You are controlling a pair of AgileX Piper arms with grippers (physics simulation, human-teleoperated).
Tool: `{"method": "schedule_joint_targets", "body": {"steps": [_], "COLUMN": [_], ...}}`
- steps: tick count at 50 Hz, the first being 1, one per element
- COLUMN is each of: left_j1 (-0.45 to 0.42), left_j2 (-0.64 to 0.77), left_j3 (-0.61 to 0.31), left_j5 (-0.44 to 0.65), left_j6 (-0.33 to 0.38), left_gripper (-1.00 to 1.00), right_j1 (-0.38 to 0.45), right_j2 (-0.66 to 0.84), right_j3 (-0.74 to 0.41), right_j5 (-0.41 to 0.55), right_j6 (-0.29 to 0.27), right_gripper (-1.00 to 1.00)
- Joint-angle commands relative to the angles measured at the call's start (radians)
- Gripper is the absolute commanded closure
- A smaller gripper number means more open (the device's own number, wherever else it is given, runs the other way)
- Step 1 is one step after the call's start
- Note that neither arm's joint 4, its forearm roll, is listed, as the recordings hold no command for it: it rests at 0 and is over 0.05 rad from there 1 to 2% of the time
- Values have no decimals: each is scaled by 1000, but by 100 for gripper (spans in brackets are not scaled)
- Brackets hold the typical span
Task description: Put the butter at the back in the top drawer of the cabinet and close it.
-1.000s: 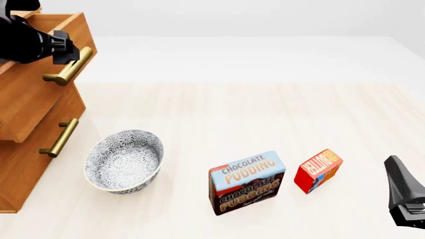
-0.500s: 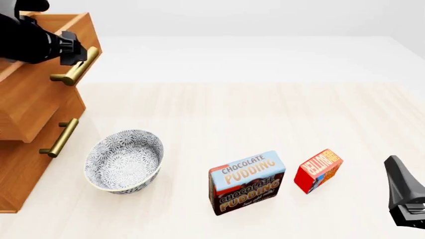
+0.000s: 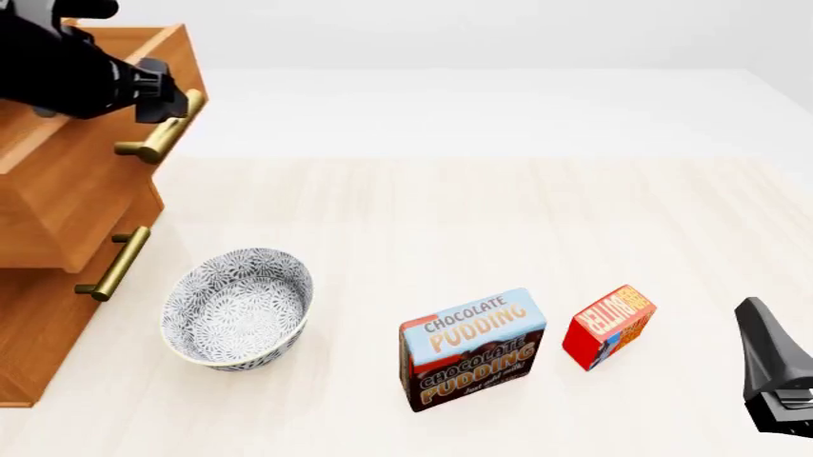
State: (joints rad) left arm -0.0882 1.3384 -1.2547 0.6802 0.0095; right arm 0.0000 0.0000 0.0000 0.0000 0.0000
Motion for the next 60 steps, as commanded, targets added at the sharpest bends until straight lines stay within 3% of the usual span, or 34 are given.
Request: {"method": "schedule_joint_targets", "body": {"steps": [1,60], "left_j1": [-32,-132], "left_j2": [6,13], "left_j3": [-29,-65], "left_j5": [48,66], "left_j6": [-11,-32], "left_gripper": [-100,-100], "right_j1": [0,0], "right_j2": [0,0], "right_j3": [0,0], "right_j5": [0,0], "right_j6": [0,0], "right_gripper": [-100,-100]}}
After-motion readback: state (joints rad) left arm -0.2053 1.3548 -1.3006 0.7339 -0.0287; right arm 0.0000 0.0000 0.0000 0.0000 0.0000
